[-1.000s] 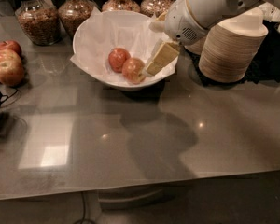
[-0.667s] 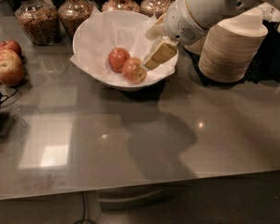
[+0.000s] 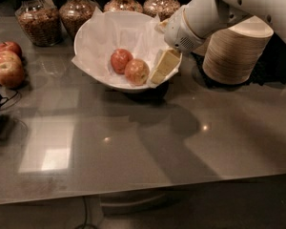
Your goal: Pick apple from white bowl
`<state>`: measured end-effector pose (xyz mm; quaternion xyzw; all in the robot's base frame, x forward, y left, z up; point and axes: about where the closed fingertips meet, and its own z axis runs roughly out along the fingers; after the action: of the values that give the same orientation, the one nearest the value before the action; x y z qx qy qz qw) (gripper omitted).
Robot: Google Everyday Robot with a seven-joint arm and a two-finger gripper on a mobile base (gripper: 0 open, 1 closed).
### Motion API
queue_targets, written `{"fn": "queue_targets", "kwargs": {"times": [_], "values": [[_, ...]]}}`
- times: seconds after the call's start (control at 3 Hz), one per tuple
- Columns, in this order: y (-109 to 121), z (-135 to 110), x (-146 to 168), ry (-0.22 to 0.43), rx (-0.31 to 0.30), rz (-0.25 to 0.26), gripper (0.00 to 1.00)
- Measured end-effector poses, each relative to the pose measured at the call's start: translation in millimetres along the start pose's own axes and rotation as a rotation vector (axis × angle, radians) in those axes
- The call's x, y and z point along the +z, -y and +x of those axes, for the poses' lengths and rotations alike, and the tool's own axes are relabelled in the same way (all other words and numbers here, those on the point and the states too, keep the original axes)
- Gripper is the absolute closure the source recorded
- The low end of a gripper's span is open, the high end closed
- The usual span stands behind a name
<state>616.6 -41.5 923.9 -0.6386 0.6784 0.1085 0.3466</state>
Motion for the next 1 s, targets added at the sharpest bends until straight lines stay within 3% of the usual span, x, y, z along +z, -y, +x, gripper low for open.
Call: {"fn": "queue_targets", "kwargs": {"times": [0.33, 1.0], "values": [[5, 6, 11, 0.003, 0.015, -0.002, 0.11], [14, -22, 11, 0.04, -0.024, -0.007, 0.15]]}}
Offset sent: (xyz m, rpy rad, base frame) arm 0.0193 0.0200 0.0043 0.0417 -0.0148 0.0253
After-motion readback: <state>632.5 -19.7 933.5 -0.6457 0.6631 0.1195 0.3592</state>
